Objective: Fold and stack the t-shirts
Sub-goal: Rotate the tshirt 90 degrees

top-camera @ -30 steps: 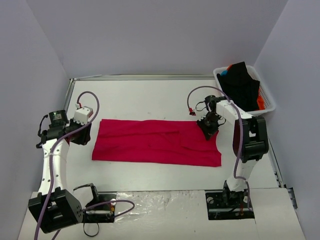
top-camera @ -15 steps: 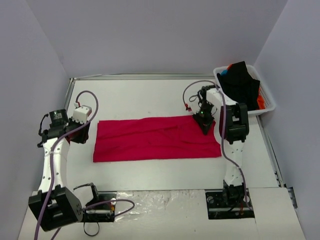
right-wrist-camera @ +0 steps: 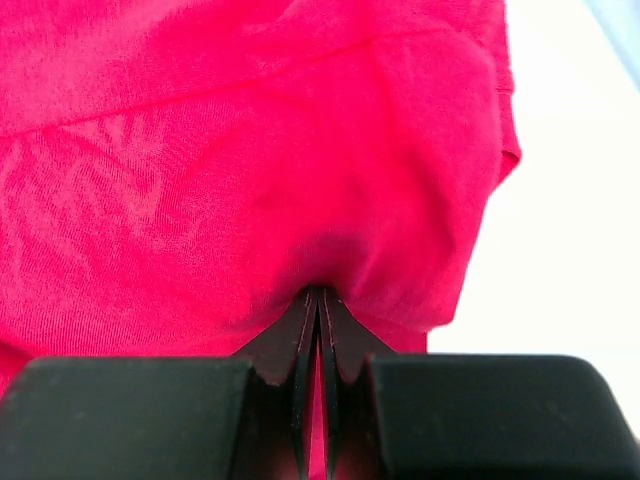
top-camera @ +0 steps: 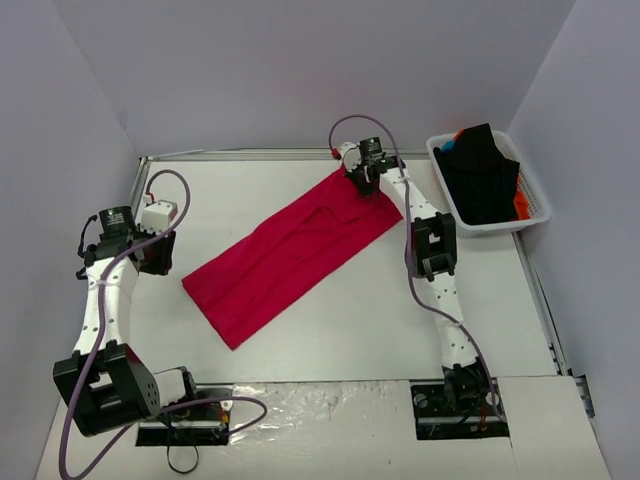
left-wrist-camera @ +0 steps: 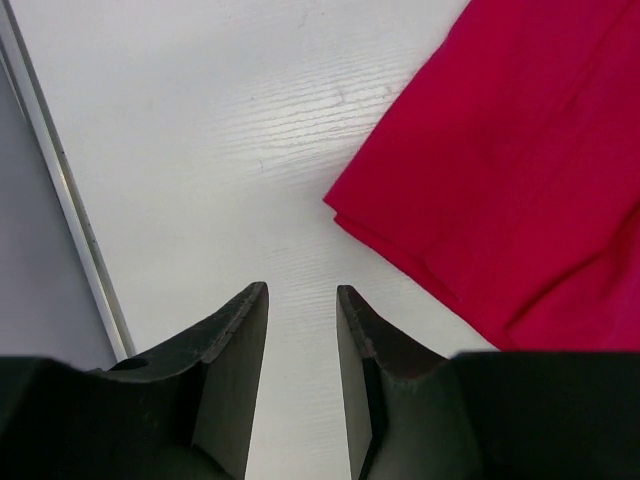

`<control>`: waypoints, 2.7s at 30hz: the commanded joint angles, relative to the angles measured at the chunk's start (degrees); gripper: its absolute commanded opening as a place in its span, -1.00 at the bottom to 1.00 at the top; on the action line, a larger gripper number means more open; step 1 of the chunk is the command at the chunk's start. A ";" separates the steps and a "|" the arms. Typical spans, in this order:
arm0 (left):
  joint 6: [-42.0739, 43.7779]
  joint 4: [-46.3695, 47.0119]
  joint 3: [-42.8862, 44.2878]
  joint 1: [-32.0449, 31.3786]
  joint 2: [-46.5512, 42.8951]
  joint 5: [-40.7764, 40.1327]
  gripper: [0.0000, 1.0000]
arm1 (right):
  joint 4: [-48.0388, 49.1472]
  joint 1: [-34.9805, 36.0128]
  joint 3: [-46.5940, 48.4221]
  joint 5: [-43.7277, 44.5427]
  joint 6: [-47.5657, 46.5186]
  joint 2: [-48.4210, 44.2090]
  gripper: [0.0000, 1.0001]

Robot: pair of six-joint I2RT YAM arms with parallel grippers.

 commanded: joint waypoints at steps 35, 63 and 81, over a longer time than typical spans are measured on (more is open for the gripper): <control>-4.18 3.31 0.78 0.41 -6.25 3.63 -0.28 | 12.89 12.47 -44.02 12.84 7.49 -32.49 -1.00; -4.53 4.63 0.78 0.41 -3.80 -0.23 -0.28 | 7.52 7.47 -20.25 11.95 6.44 -6.05 -1.00; -4.27 3.05 1.74 0.32 2.62 0.20 -0.27 | 17.97 2.89 0.22 27.96 2.05 8.30 -1.00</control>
